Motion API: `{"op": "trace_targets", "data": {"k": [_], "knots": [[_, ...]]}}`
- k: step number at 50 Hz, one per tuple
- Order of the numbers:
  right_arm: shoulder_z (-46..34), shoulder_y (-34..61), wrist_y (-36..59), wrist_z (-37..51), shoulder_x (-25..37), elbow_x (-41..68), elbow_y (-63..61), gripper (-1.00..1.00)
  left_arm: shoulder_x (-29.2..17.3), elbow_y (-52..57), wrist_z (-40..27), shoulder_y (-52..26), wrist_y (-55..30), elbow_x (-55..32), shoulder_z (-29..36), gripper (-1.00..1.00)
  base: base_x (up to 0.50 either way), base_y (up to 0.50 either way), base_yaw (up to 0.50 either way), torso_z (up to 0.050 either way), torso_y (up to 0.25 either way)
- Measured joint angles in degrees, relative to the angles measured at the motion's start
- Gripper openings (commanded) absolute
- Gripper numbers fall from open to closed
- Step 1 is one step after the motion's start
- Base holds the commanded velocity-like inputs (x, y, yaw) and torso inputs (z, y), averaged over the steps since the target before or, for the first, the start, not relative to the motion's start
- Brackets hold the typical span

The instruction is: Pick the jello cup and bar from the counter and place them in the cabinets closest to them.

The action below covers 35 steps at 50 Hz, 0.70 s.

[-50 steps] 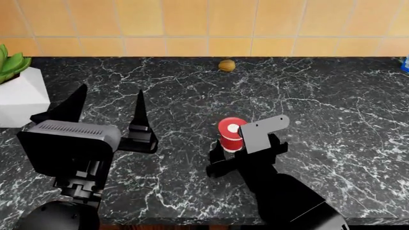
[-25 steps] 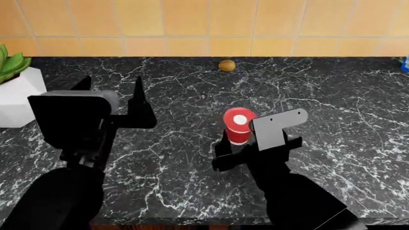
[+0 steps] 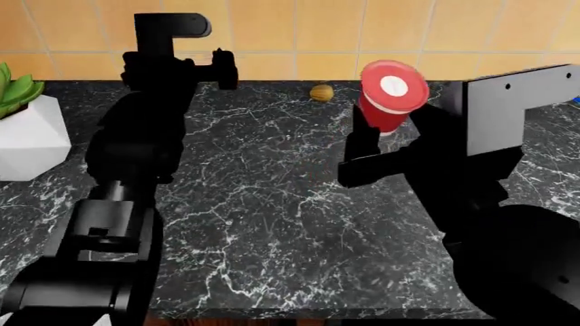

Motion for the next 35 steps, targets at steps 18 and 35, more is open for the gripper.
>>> {"op": "trace_targets", "data": {"k": [18,35], "knots": [[-0.7,12.2,2.2,13.8,5.0,19.2,7.6,-1.00,1.4,-16.7,4.3,-4.3,7.6,5.9,-5.3,1.00,0.28,0.03,0.00,0.000,0.000],[-6.4,14.8,0.1,16.5,8.3,23.5,9.8,-1.00,1.5,-19.4,5.2,-4.9,9.4,7.5,-7.3,1.00,0.50,0.12,0.00,0.000,0.000]]}}
